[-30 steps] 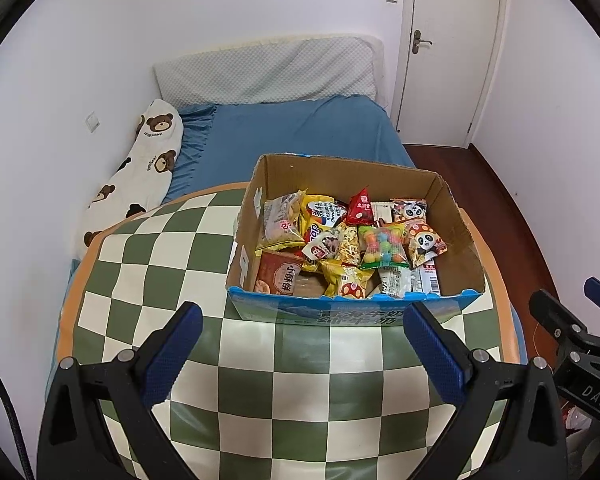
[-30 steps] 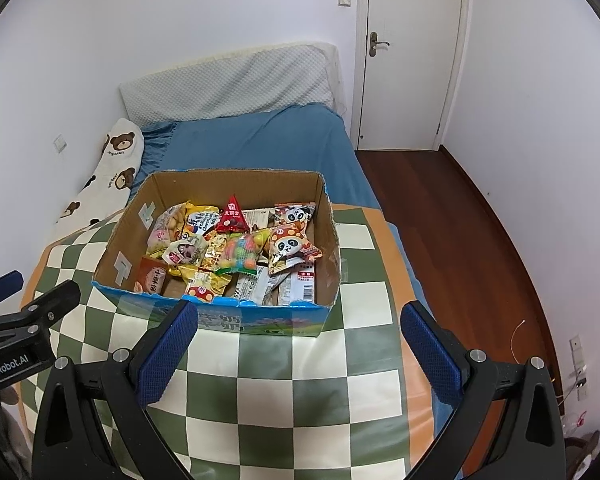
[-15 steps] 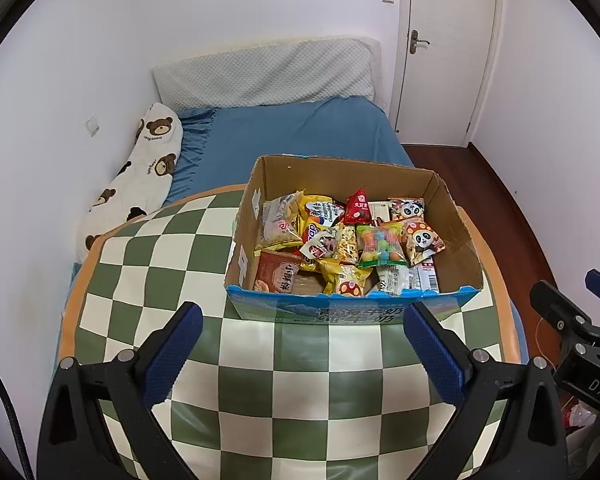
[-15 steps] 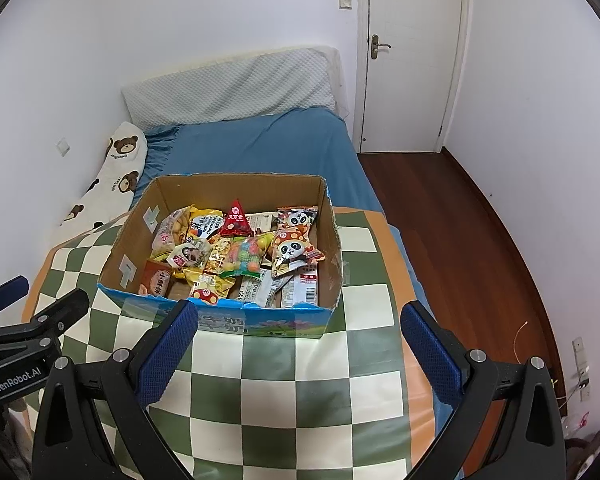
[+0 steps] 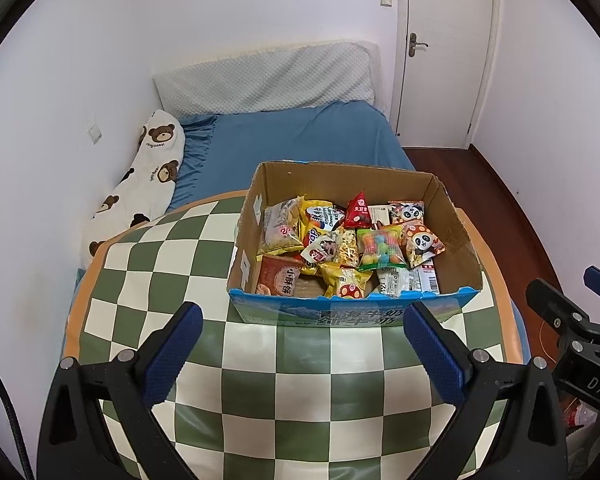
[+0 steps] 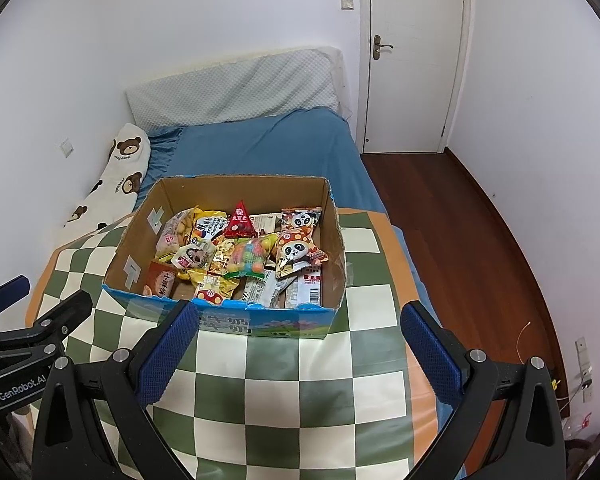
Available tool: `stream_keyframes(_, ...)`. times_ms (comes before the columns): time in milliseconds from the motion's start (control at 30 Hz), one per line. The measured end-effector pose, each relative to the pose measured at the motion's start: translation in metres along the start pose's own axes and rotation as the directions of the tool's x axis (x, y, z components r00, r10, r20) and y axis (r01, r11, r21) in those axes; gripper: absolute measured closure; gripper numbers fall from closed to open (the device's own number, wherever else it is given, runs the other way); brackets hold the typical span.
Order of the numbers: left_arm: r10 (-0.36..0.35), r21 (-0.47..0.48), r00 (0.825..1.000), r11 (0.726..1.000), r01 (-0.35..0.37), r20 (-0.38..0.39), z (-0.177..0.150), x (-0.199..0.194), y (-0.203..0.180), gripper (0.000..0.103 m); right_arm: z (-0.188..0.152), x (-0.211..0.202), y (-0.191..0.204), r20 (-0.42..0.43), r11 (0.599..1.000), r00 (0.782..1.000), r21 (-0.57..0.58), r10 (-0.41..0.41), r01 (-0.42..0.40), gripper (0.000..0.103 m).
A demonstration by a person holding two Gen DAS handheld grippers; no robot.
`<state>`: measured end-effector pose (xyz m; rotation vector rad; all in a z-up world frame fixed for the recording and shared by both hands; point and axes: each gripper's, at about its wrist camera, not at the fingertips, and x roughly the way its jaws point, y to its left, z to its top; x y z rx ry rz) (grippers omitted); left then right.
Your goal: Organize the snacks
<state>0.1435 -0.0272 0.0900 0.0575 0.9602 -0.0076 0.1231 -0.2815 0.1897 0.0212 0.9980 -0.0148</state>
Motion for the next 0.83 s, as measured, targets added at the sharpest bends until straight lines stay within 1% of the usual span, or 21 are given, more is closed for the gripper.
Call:
stream_keyframes(200, -0.007, -0.001, 1.000, 1.000, 0.007, 0.002, 0.0008, -0.0018, 0.0012, 0.000, -0.0007, 0.0006, -0.0015, -0.004, 1.000, 1.000, 0.010, 0.009, -0.009, 0.000)
stream_keyframes(833, 0.007, -0.007, 1.000, 1.000, -0.007, 0.012, 0.0008, -0.0056, 0.0059, 0.000, -0.0018, 0.0017, 0.0000, -0.013, 1.000, 1.000, 0.008, 0.018, -0.017, 0.000)
